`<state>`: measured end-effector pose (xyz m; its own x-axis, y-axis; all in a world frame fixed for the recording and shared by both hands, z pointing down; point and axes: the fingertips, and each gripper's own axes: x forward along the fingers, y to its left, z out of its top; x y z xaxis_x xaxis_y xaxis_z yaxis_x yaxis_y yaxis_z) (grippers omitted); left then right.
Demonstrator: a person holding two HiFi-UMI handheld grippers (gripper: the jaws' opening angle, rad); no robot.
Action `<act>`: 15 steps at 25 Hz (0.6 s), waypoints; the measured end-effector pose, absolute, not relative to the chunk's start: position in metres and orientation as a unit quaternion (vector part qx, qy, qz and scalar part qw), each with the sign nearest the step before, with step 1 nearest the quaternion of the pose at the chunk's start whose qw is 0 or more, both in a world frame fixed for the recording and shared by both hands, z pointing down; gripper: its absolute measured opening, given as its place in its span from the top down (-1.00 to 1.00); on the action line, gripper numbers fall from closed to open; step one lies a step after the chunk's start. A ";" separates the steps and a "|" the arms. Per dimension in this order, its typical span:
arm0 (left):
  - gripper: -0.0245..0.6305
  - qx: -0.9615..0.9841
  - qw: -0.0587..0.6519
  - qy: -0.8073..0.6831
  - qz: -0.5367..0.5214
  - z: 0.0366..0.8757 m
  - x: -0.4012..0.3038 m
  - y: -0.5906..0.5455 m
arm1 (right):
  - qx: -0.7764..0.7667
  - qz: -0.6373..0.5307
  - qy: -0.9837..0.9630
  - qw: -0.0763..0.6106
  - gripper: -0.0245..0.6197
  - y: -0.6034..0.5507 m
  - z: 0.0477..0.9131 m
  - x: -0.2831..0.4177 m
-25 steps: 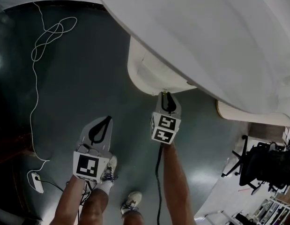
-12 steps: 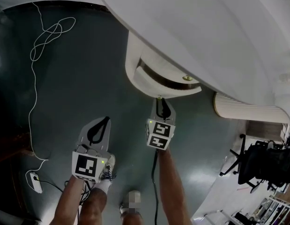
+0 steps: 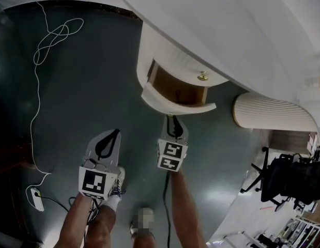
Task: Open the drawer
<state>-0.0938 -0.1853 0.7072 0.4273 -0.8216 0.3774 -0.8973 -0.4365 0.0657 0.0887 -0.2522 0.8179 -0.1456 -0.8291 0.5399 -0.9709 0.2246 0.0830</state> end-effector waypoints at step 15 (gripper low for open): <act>0.90 0.835 0.128 -0.517 0.142 0.704 -0.095 -0.165 | 0.603 0.151 -0.743 0.247 0.61 -0.208 0.817 0.081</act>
<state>-0.0947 -0.1648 0.7039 0.4257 -0.8262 0.3691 -0.8987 -0.4335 0.0663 0.0810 -0.2084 0.8168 -0.1500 -0.8220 0.5494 -0.9712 0.2266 0.0738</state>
